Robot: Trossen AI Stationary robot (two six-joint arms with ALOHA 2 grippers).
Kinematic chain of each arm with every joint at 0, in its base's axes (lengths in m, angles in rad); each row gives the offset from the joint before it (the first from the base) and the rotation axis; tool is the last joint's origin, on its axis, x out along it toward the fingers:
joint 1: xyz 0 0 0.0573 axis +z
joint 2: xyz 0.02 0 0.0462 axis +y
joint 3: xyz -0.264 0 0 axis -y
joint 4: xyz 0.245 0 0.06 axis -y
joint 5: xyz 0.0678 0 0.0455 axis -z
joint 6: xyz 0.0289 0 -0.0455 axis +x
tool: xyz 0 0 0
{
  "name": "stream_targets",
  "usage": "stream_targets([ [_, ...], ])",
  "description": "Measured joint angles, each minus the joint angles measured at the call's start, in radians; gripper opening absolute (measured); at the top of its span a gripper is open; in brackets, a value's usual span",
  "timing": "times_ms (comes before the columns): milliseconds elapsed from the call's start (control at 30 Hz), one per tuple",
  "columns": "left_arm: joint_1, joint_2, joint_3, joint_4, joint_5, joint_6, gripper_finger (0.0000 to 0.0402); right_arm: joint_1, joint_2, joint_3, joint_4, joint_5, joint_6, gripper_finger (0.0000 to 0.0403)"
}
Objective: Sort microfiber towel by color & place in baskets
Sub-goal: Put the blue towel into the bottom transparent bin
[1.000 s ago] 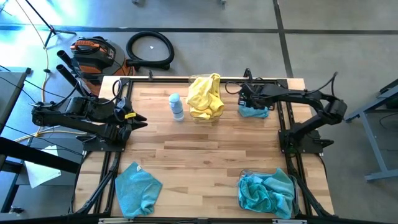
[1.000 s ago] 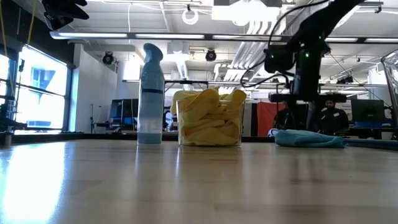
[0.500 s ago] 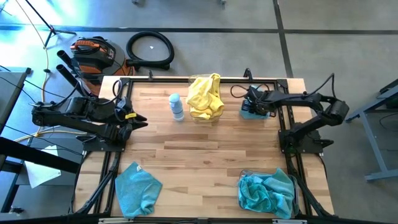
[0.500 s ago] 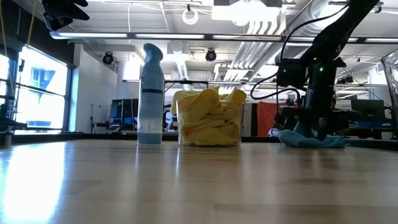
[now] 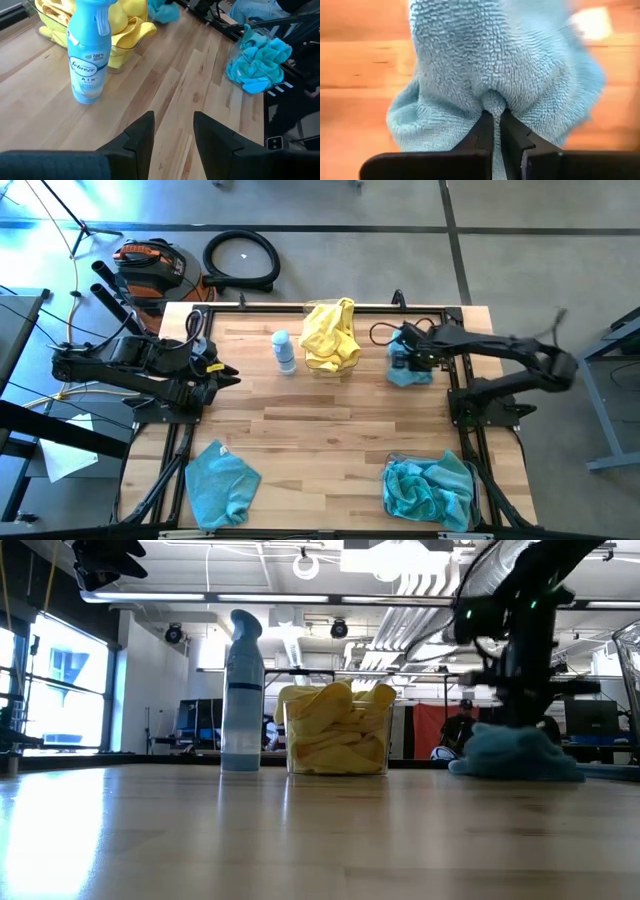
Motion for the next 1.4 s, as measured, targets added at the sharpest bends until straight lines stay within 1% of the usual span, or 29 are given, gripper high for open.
stream_targets([
  [100,0.000,0.000,0.000,0.000,0.000,0.001,0.0126,0.061,-0.110,0.050,-0.124,0.040,0.045,0.0004],
  [200,0.000,0.000,0.000,0.000,0.000,0.015,0.0126,0.160,-0.212,0.137,-0.219,0.079,0.131,0.0003],
  [300,0.000,0.000,0.000,0.001,0.000,0.023,0.0126,0.295,-0.271,0.242,-0.332,0.131,0.232,0.0002],
  [400,0.000,0.000,0.000,0.001,0.000,0.028,0.0126,0.455,-0.278,0.374,-0.435,0.190,0.346,0.0002],
  [567,0.000,0.000,0.000,0.001,0.000,0.028,0.0126,0.737,-0.198,0.596,-0.543,0.285,0.525,0.0001],
  [767,0.000,0.000,0.000,0.001,0.000,0.028,0.0126,1.002,-0.002,0.866,-0.702,0.292,0.711,0.0001],
  [867,0.000,0.000,0.000,0.001,0.000,0.028,0.0126,1.119,0.084,0.989,-0.702,0.301,0.775,0.0000],
  [967,0.000,0.000,0.000,0.001,0.000,0.035,0.0126,1.223,0.165,1.114,-0.705,0.306,0.872,0.0000],
  [1067,0.000,0.000,0.000,0.001,0.000,0.051,0.0126,1.316,0.238,1.209,-0.709,0.252,0.960,0.0000],
  [1267,0.000,0.000,0.000,0.001,0.000,0.054,0.0126,1.468,0.358,1.338,-0.708,0.005,1.184,0.0000],
  [1333,0.000,0.000,0.000,0.001,0.000,0.054,0.0126,1.505,0.389,1.371,-0.709,-0.065,1.207,0.0000],
  [1400,0.000,0.000,0.000,0.001,0.000,0.054,0.0126,1.526,0.414,1.405,-0.708,-0.089,1.205,0.0000],
])
